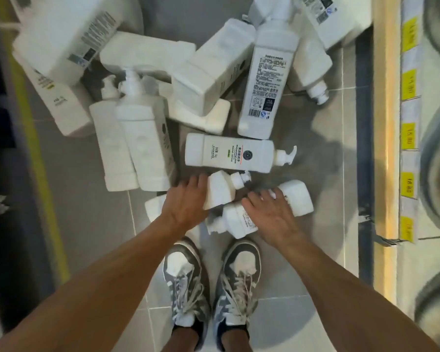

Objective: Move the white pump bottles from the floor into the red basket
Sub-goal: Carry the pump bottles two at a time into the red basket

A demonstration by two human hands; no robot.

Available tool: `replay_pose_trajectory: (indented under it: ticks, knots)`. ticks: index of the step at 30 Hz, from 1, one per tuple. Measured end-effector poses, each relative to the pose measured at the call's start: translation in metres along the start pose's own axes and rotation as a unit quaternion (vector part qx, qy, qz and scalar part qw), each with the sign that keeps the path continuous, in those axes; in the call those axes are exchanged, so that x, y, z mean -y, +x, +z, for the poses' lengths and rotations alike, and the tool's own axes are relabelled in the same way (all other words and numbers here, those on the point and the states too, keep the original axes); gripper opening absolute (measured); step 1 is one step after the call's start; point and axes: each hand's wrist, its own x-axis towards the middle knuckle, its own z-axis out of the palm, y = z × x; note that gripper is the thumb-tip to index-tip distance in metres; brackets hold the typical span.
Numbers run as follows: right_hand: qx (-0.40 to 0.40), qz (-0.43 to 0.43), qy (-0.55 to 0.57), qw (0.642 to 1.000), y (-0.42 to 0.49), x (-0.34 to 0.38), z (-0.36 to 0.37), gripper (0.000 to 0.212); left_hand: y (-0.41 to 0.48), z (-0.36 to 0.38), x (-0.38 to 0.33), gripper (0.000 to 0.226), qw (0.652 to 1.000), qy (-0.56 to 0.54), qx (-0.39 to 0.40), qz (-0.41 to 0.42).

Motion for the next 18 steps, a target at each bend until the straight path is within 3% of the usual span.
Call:
replay_pose_trajectory:
  ticks: [5,8,13,18]
  knots:
    - [0.039,0.067,0.079,0.994,-0.051,0.003,-0.054,0.075,-0.051,-0.057,-0.002,0.076,0.996,-0.080,-0.019,-0.039]
    - [0.056,0.131,0.192,0.971,-0.100,0.010,-0.111,0.070,-0.095,-0.116,-0.007,0.083,0.989,-0.122,-0.041,-0.071]
    - [0.009,0.321,0.426,0.846,-0.189,0.039,-0.227,0.078,-0.197,-0.244,-0.024,0.080,0.978,-0.159,-0.089,-0.099]
    - [-0.125,0.387,0.583,0.703,-0.284,0.096,-0.358,0.082,-0.325,-0.375,-0.044,0.083,0.965,-0.232,-0.095,-0.082]
